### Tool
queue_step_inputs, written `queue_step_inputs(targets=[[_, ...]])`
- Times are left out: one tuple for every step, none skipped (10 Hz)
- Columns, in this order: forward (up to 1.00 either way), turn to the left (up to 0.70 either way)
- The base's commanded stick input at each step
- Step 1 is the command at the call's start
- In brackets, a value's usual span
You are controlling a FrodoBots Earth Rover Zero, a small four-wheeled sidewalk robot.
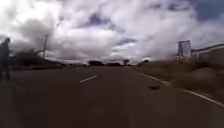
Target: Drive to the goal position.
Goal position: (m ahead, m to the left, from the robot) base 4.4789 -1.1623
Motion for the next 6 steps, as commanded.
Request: queue_step_inputs(targets=[[0.7,-0.29],[0.7,-0.29],[0.7,-0.29],[0.7,-0.29],[0.7,-0.29],[0.7,-0.23]])
